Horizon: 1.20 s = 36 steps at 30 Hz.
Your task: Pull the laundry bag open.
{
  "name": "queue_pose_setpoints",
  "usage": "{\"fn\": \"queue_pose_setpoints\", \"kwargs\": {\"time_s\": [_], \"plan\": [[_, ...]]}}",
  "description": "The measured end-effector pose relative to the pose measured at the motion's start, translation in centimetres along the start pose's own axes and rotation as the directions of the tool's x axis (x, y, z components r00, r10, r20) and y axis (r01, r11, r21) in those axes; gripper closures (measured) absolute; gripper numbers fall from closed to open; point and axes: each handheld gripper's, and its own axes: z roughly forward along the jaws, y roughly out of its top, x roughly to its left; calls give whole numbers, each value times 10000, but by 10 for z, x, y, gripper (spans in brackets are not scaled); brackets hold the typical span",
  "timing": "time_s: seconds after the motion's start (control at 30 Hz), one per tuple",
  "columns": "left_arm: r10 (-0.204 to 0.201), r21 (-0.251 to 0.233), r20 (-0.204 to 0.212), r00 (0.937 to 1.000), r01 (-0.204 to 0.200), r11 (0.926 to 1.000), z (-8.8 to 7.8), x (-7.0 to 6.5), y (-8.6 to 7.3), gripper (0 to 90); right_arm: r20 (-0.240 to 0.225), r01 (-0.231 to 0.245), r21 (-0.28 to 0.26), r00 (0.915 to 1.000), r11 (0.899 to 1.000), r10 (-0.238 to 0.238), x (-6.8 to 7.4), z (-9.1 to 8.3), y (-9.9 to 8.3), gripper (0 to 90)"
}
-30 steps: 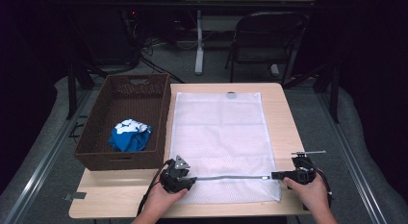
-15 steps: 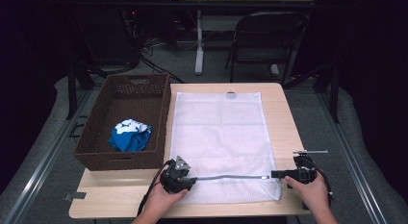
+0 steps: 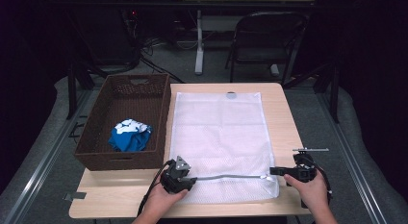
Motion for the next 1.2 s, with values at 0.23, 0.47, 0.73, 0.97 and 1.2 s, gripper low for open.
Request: {"fn": "queue_pose_setpoints", "kwargs": {"time_s": [0.23, 0.47, 0.73, 0.97, 1.2], "plan": [[1, 0, -9, 10000, -1, 10000, 0, 0, 0, 556, 7, -333, 233, 9994, 9992, 333, -3, 6, -1, 652], [52, 5, -29, 10000, -52, 10000, 0, 0, 0, 556, 1, -589, 528, 9983, 9969, 590, -9, 10, -3, 652], [127, -25, -43, 9999, -127, 9999, 1, -2, 0, 557, -32, -824, 956, 9965, 9920, 830, -14, 15, -5, 653], [128, -22, -15, 9999, -128, 9999, 1, -1, 0, 558, -498, -1089, 1118, 9921, 9878, 1150, -15, 14, -4, 660], [114, -18, -20, 9999, -114, 9999, 1, -1, 1, 558, -1048, -1315, 1062, 9842, 9856, 1426, -16, 8, -4, 697]]}}
